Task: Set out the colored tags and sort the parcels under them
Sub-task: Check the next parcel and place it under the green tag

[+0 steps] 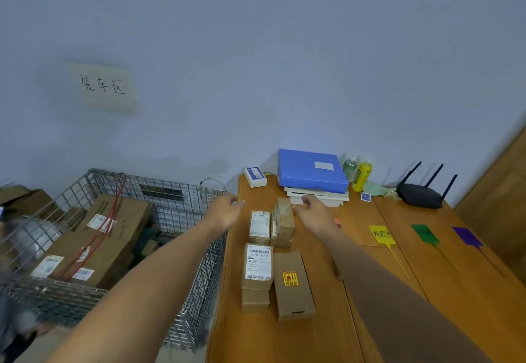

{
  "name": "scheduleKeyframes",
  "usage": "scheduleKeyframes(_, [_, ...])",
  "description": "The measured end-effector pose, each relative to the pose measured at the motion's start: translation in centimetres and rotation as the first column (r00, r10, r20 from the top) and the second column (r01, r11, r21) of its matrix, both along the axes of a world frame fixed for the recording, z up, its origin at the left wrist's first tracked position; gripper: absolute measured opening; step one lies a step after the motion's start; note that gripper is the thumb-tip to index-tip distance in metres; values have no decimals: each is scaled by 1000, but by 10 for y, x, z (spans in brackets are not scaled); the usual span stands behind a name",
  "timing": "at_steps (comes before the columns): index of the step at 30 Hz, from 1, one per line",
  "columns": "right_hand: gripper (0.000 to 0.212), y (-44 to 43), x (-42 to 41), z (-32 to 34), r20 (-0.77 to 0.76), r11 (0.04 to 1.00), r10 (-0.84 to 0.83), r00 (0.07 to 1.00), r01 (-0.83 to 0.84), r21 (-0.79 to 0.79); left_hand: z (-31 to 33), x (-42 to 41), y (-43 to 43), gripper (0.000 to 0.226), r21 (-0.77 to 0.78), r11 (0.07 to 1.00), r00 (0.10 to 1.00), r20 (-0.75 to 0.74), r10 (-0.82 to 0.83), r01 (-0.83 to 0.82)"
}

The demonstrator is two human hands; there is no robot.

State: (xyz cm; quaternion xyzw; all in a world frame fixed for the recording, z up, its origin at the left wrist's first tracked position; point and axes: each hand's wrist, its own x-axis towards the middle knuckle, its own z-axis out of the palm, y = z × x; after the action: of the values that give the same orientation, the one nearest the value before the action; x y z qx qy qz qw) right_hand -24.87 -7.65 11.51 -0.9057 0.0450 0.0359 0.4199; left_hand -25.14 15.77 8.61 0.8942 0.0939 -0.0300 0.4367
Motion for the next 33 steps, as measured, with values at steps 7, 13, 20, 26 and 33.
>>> scheduleKeyframes(7, [33,20,7,-79,-205,995,45,978,-26,93,-73,10,-9,48,-43,999,991,-132,7,-13])
scheduleKeyframes(13, [33,31,-9,-167,-389,985,85,917,-18,172,-157,-13,-14,43,-97,995,949,-314,-4,-28])
scheduleKeyframes(20, [36,30,-17,-207,-488,972,63,870,57,229,-200,-16,-22,49,-162,985,907,-421,-18,-55])
scheduleKeyframes(26, [38,24,-17,-198,-467,960,73,881,65,273,-199,-19,-27,43,-266,955,914,-405,13,-132])
scheduleKeyframes(33, [27,12,-13,-122,-266,917,130,955,-14,399,-105,-16,-31,42,-376,923,977,-213,-2,-80])
